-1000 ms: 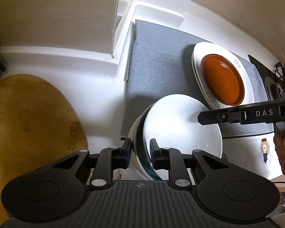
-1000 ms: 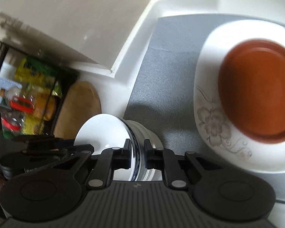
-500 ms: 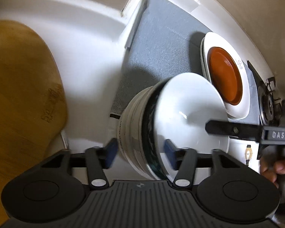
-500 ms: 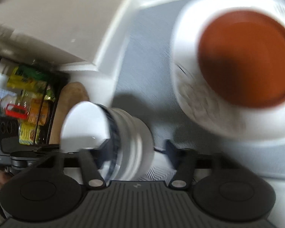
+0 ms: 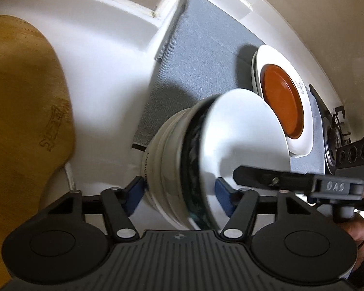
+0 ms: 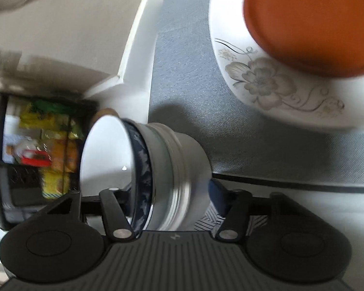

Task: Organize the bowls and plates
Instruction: 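Carry the nested bowl stack with both grippers toward the plate stack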

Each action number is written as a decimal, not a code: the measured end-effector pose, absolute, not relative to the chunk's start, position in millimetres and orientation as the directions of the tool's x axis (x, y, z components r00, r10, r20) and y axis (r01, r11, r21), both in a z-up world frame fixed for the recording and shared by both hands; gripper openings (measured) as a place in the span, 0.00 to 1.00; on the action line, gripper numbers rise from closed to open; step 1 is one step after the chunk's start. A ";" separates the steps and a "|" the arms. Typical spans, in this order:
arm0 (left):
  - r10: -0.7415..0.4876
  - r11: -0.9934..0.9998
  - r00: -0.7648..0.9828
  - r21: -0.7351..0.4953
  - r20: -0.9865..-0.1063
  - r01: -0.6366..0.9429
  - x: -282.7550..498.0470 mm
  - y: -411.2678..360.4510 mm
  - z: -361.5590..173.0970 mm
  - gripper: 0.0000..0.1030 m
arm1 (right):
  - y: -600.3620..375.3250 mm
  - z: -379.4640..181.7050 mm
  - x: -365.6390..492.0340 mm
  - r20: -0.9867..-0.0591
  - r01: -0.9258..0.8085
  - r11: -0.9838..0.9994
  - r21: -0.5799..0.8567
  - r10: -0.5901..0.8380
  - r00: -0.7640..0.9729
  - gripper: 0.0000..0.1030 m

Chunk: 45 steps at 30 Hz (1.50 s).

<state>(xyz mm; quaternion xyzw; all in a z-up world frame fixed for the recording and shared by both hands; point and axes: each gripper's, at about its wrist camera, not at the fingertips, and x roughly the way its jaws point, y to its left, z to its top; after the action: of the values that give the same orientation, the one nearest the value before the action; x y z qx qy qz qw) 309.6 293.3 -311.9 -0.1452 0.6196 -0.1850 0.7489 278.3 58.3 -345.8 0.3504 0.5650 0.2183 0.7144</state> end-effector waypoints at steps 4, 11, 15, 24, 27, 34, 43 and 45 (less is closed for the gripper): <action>-0.446 0.894 0.147 -0.431 -0.883 0.122 305.2 295.6 -302.4 0.50 | 66.6 -332.9 277.8 -0.696 0.012 0.716 0.698 0.674 0.249 0.51; -0.425 0.903 0.157 -0.406 -0.891 0.143 299.2 292.8 -298.3 0.50 | 62.4 -325.5 274.2 -0.694 0.004 0.718 0.696 0.671 0.261 0.42; -0.423 0.904 0.151 -0.405 -0.893 0.139 301.1 292.8 -298.2 0.48 | 58.4 -321.6 273.9 -0.692 -0.005 0.719 0.695 0.670 0.267 0.40; -0.472 0.881 0.133 -0.465 -0.871 0.084 308.0 299.7 -310.5 0.53 | 44.0 -339.9 274.7 -0.651 0.050 0.668 0.743 0.703 0.287 0.53; -0.528 0.847 0.118 -0.532 -0.841 0.003 309.6 309.6 -326.1 0.62 | 40.1 -355.9 272.7 -0.621 0.095 0.625 0.775 0.725 0.298 0.63; -0.503 0.864 0.139 -0.502 -0.853 0.041 303.8 309.8 -315.9 0.54 | 33.5 -341.8 266.9 -0.615 0.072 0.632 0.772 0.713 0.337 0.45; -0.515 0.856 0.134 -0.516 -0.847 0.031 304.7 312.3 -309.3 0.48 | 31.4 -321.9 268.5 -0.620 0.036 0.653 0.756 0.698 0.359 0.38; -0.516 0.855 0.136 -0.518 -0.846 0.019 305.3 313.7 -305.9 0.47 | 30.8 -315.9 268.7 -0.613 0.026 0.651 0.759 0.701 0.366 0.38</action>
<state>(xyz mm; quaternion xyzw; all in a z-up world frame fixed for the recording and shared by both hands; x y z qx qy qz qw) 305.3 313.7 -305.9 -0.1968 0.6313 -0.1836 0.7274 268.7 30.8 -315.9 0.3519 0.5160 0.2256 0.7477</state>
